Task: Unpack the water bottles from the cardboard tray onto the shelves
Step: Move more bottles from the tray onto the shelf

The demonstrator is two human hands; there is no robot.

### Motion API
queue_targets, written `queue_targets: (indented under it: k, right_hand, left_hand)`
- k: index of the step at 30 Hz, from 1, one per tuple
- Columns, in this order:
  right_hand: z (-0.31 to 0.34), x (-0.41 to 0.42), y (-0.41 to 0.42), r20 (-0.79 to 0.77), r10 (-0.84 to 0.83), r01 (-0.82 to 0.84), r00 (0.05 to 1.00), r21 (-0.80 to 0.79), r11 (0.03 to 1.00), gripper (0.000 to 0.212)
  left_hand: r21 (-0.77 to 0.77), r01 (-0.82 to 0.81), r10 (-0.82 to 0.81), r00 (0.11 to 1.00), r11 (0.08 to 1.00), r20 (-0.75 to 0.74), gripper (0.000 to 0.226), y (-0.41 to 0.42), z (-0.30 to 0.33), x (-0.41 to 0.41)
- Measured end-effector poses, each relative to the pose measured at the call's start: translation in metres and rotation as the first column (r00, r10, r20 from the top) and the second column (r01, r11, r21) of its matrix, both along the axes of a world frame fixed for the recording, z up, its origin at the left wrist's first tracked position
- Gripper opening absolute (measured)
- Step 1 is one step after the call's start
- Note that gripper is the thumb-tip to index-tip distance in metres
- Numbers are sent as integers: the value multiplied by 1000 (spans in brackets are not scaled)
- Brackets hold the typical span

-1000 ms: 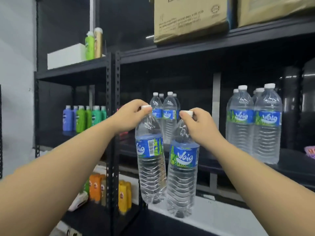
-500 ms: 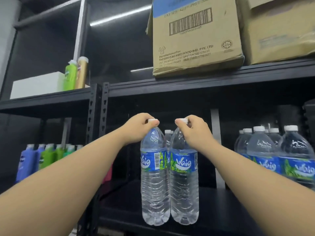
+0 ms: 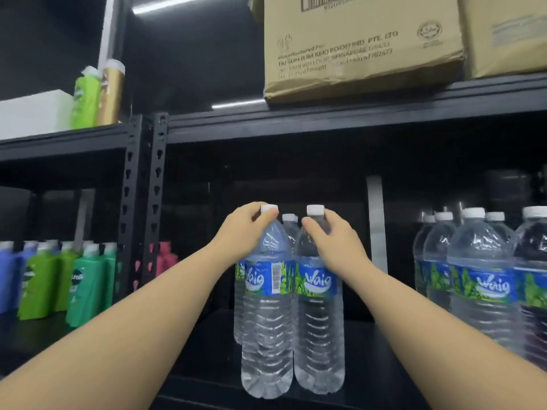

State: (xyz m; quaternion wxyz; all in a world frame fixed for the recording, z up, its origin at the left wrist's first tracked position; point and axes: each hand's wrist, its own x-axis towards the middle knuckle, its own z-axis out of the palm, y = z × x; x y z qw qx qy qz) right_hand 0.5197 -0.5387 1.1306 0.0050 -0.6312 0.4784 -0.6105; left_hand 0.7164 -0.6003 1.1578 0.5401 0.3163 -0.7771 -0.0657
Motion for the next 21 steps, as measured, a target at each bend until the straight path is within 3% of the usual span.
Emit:
queue_targets:
  k: [4, 7, 11, 16, 19, 21]
  right_hand:
    - [-36, -6, -6, 25, -1, 0, 1000, 14, 1000, 60]
    - [-70, -5, 0, 45, 49, -51, 998, 36, 998, 89]
    - [-128, -4, 3, 113, 5, -18, 994, 112, 994, 86]
    - [-169, -4, 5, 186, 13, -58, 982, 237, 970, 85]
    - [-170, -3, 5, 207, 10, -62, 978, 242, 968, 84]
    - [-170, -3, 6, 222, 14, -68, 975, 238, 969, 82]
  left_hand:
    - [96, 81, -70, 992, 992, -108, 34, 1, -39, -15]
    - [140, 162, -108, 937, 977, -332, 30, 9, -73, -20]
    - [167, 174, -104, 926, 970, -364, 25, 18, -126, -18]
    - [313, 313, -242, 939, 897, -246, 79, 2, -189, 3]
    - [381, 339, -300, 940, 860, -159, 84, -7, -200, 14]
    - [389, 361, -315, 932, 847, -180, 82, -12, -203, 13]
